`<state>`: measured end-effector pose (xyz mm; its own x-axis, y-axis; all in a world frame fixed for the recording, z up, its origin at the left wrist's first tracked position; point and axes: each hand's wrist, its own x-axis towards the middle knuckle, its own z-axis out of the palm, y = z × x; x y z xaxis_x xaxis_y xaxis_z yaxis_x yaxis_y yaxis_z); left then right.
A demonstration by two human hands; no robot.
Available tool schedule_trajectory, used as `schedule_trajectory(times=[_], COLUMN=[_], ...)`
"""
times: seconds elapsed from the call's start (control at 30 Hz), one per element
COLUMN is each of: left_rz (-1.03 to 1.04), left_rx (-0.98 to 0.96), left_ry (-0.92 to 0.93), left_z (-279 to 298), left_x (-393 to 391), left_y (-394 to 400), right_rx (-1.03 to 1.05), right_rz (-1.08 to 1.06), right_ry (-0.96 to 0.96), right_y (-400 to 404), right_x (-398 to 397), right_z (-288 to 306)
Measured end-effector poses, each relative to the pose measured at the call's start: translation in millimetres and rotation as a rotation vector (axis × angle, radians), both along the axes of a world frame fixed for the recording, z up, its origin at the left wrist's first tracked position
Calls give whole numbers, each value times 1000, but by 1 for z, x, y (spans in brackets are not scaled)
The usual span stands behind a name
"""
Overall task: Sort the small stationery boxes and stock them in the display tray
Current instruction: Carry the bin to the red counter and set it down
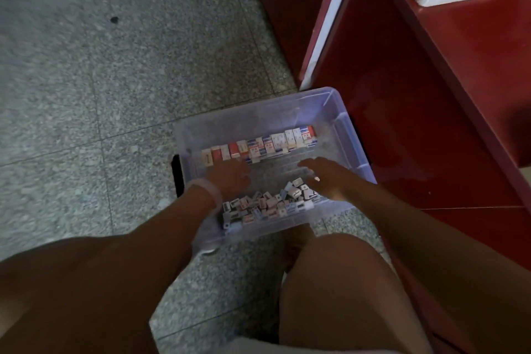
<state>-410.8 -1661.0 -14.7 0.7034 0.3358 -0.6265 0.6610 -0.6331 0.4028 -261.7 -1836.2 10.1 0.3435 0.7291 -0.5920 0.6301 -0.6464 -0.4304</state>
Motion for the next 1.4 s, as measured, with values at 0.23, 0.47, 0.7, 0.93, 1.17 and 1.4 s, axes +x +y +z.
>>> schedule_trajectory(times=[0.23, 0.47, 0.7, 0.93, 1.17, 1.4], left_rz=[-44, -135, -295, -99, -159, -154], left_rx=[-169, -119, -93, -161, -259, -462], left_ry=[172, 212, 295, 253, 302, 382], left_z=[-83, -140, -190, -214, -214, -207], left_x=[-11, 5, 5, 11, 14, 23], left_y=[-16, -19, -28, -24, -32, -25], right_rx=[-78, -155, -226, -230, -228, -216], right_rz=[15, 50, 98, 15, -121, -157], right_ry=[127, 274, 274, 325, 301, 364], right_y=[21, 33, 36, 25, 14, 18], right_x=[-8, 1, 4, 17, 26, 16], right_z=[-44, -93, -132, -141, -147, -151])
